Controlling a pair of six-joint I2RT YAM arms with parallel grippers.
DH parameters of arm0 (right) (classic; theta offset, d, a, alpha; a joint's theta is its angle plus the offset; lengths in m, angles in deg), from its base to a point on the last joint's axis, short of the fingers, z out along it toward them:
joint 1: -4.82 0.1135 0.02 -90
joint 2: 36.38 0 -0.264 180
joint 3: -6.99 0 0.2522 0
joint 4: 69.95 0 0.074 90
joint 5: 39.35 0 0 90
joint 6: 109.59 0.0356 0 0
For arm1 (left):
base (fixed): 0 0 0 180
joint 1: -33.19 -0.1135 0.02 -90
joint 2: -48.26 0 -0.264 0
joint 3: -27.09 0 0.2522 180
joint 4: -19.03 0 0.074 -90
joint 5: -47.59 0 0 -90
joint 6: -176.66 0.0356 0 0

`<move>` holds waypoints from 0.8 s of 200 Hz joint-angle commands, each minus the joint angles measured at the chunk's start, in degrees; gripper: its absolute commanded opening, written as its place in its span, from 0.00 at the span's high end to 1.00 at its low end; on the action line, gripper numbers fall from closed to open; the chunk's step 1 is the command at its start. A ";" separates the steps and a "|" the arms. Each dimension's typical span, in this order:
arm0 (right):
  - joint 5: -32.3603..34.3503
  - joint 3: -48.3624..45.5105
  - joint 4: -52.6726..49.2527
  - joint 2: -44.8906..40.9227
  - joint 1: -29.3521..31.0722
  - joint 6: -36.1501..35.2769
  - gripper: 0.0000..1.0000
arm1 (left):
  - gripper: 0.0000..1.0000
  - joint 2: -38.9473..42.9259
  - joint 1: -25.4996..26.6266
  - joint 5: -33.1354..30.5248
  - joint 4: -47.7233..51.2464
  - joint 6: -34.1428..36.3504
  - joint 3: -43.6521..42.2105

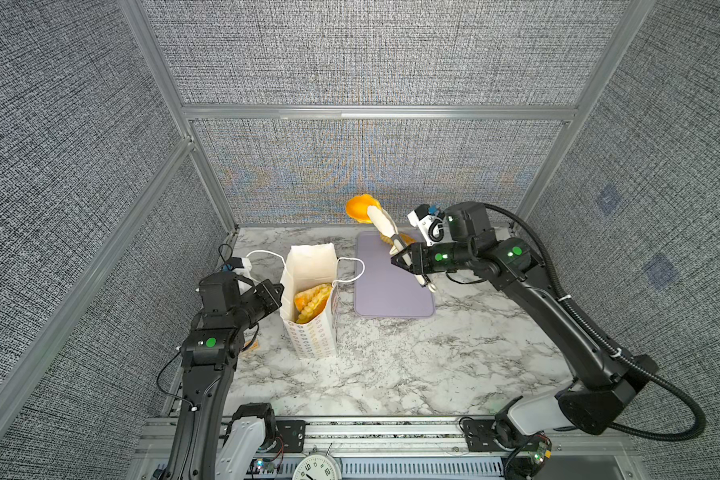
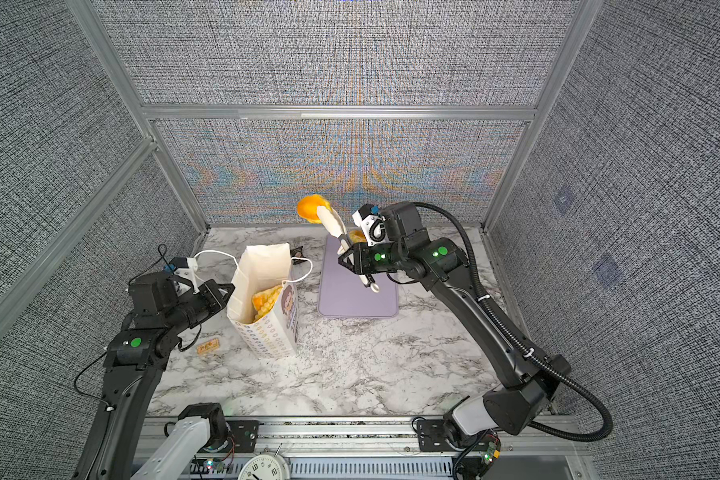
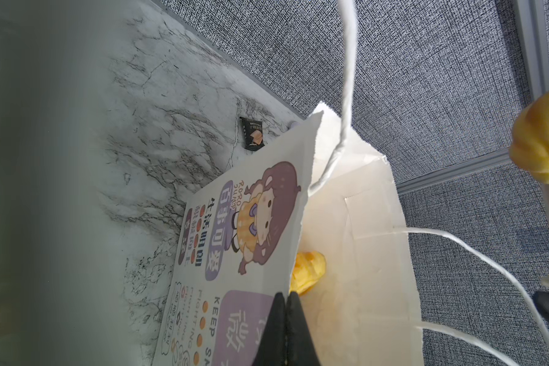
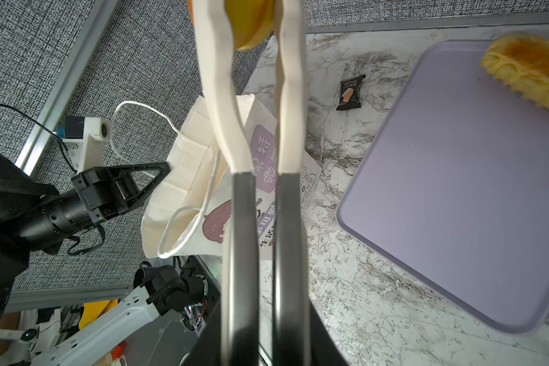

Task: Place the fake bread into the paper bag
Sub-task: 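Lift the round bun with the tongs and carry it toward the bag, then lower the round bun into the bag held by the left gripper, open tongs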

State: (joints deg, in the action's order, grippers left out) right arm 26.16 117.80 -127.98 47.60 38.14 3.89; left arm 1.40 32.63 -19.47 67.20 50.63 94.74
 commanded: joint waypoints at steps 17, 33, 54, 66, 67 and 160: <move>-2.13 0.20 1.04 -0.01 1.77 -3.20 0.72 | 1.00 -0.39 -0.11 0.97 -1.67 0.00 0.52; -2.24 0.24 0.76 -0.04 2.51 -3.91 0.71 | 1.00 -0.53 -0.12 1.06 -1.82 -0.09 0.56; -2.30 0.50 0.28 0.12 3.45 -4.81 0.71 | 1.00 -0.62 -0.09 1.07 -1.86 -0.05 0.52; -2.23 0.50 0.07 0.12 3.91 -5.26 0.71 | 1.00 -0.65 -0.08 1.06 -1.92 -0.18 0.53; -2.18 0.50 0.02 0.12 3.93 -5.28 0.71 | 1.00 -0.63 -0.11 1.06 -1.91 -0.18 0.52; 0.04 1.20 -3.78 0.17 8.19 -8.98 0.71 | 1.00 -0.46 -0.11 0.88 -1.90 -0.27 0.46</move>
State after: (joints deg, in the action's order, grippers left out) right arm 25.39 117.94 -131.19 47.93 45.51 -3.19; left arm 0.81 32.61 -19.31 66.72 50.20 94.74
